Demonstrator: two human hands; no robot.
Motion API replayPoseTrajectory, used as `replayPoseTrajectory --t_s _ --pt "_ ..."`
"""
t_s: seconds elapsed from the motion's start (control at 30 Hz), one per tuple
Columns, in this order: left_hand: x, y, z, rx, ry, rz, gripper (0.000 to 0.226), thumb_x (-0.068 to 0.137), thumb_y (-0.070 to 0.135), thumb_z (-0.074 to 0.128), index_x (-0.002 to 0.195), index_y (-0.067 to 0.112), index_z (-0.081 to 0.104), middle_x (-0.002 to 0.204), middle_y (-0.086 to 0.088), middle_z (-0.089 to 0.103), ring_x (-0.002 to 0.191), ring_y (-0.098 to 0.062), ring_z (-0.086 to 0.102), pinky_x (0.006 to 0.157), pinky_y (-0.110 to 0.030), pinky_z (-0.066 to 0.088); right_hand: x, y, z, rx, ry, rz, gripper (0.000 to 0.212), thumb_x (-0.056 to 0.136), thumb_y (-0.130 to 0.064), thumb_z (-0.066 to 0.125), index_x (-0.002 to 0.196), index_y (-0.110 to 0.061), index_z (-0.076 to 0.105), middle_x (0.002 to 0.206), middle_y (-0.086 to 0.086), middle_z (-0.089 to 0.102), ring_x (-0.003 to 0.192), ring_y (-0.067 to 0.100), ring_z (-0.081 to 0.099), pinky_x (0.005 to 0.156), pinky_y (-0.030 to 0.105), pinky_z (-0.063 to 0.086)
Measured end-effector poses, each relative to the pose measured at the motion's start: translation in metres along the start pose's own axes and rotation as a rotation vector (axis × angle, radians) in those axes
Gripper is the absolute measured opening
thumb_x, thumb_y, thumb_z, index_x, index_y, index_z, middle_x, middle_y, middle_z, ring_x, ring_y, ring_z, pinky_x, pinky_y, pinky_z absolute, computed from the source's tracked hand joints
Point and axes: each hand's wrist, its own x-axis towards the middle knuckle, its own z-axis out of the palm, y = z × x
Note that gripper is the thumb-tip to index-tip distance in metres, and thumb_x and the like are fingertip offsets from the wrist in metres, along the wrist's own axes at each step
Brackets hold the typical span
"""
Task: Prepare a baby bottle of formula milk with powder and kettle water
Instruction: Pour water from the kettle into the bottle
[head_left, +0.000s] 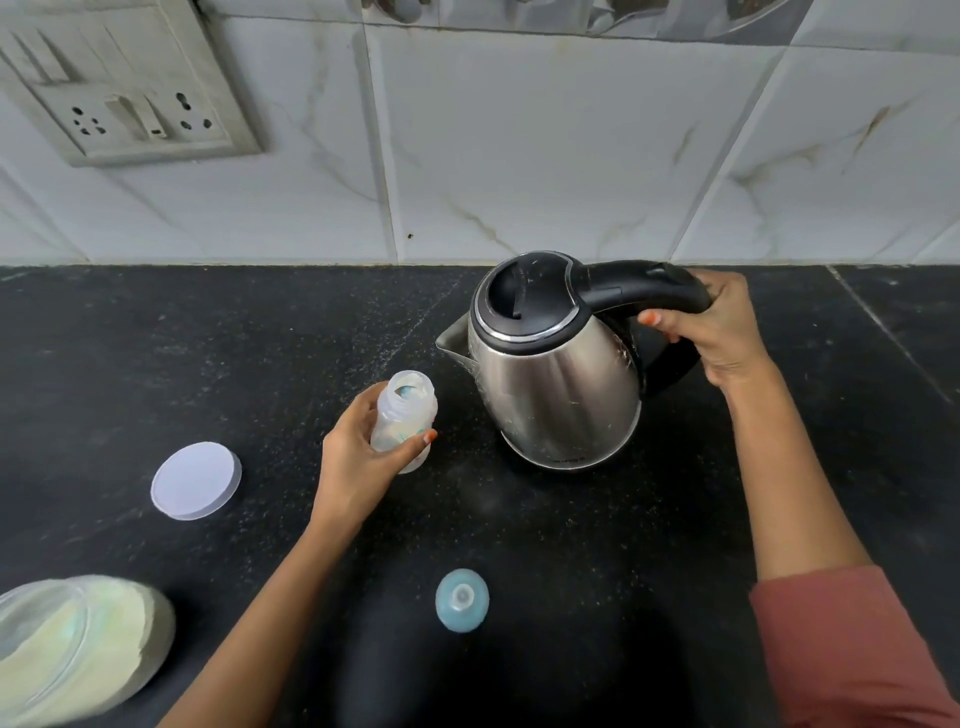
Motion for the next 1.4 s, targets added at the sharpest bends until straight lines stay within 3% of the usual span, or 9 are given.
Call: replayPoseTrajectory --t_s 0.1,0.23,0.37,0.47,0.53,0.7,1.0,1.2,1.4 --pt "0.001 -0.009 -0.003 0.009 0.007 0.0 0.057 0.067 0.015 0.08 0.111 0.035 0.049 0.109 0.011 0.059 0.107 -0.01 0.054 0.091 -0.027 0.044 0.003 -0.012 0.006 -0.09 -0.051 -0.008 0.036 0.038 -0.053 0.083 0.07 -0.041 0.072 0.052 -0.02 0.064 0.044 -0.003 0.054 0.042 0.008 0.038" --pt "0.001 -0.018 -0.004 0.012 0.009 -0.004 0.057 0.065 0.014 0.081 0.109 0.035 0.051 0.111 0.008 0.059 0.106 -0.01 0.055 0.093 -0.028 0.045 0.006 -0.024 0.014 -0.24 -0.105 0.005 0.057 0.032 -0.067 0.08 0.077 -0.033 0.073 0.062 -0.018 0.068 0.059 0.001 0.06 0.056 0.014 0.047" --pt "0.001 -0.021 -0.005 -0.01 -0.004 0.001 0.056 0.066 0.013 0.081 0.107 0.035 0.05 0.107 0.012 0.058 0.104 -0.008 0.055 0.087 -0.018 0.042 0.007 -0.038 0.025 -0.389 -0.136 0.002 0.041 0.035 -0.053 0.084 0.069 -0.033 0.072 0.057 -0.015 0.066 0.06 0.005 0.057 0.059 0.019 0.043" --pt "-0.001 -0.022 -0.008 -0.018 -0.011 0.011 0.056 0.066 0.012 0.081 0.107 0.036 0.051 0.102 0.02 0.058 0.102 -0.005 0.055 0.081 -0.01 0.04 0.005 -0.049 0.035 -0.454 -0.158 -0.033 0.044 0.044 -0.035 0.083 0.077 -0.008 0.071 0.062 0.003 0.065 0.063 0.013 0.055 0.061 0.027 0.041" --pt "-0.002 -0.022 -0.01 -0.007 -0.027 0.017 0.056 0.066 0.012 0.081 0.106 0.038 0.051 0.1 0.026 0.056 0.101 -0.003 0.054 0.081 -0.009 0.04 0.005 -0.056 0.039 -0.493 -0.165 -0.05 0.05 0.045 -0.034 0.078 0.079 0.002 0.067 0.055 -0.003 0.063 0.059 0.009 0.052 0.058 0.021 0.039" --pt "-0.006 -0.027 -0.016 0.047 -0.04 0.05 0.057 0.066 0.016 0.081 0.115 0.03 0.057 0.106 0.017 0.06 0.101 -0.002 0.052 0.08 0.001 0.036 0.007 -0.073 0.053 -0.542 -0.234 -0.041 0.031 0.047 -0.034 0.077 0.069 -0.017 0.064 0.049 -0.02 0.058 0.048 -0.002 0.047 0.048 0.008 0.031" --pt "-0.005 -0.033 -0.025 0.074 -0.071 0.068 0.061 0.064 0.015 0.082 0.12 0.024 0.058 0.108 0.015 0.059 0.103 -0.001 0.051 0.079 0.006 0.031 0.006 -0.09 0.075 -0.631 -0.331 -0.068 0.024 0.048 -0.039 0.076 0.064 -0.031 0.059 0.053 -0.023 0.06 0.053 -0.004 0.051 0.053 0.007 0.033" --pt "-0.006 -0.034 -0.027 0.078 -0.1 0.071 0.063 0.064 0.013 0.082 0.122 0.022 0.057 0.112 0.013 0.058 0.106 0.0 0.049 0.079 0.008 0.029 0.008 -0.101 0.081 -0.676 -0.343 -0.087 0.025 0.048 -0.04 0.075 0.066 -0.031 0.06 0.055 -0.022 0.061 0.054 -0.005 0.052 0.053 0.006 0.035" --pt "-0.004 -0.034 -0.028 0.075 -0.099 0.083 0.062 0.065 0.012 0.081 0.121 0.023 0.056 0.111 0.014 0.057 0.105 -0.002 0.049 0.078 0.007 0.029 0.012 -0.112 0.089 -0.804 -0.371 -0.121 0.034 0.053 -0.036 0.08 0.075 -0.014 0.066 0.059 -0.01 0.063 0.058 0.003 0.053 0.055 0.01 0.037"
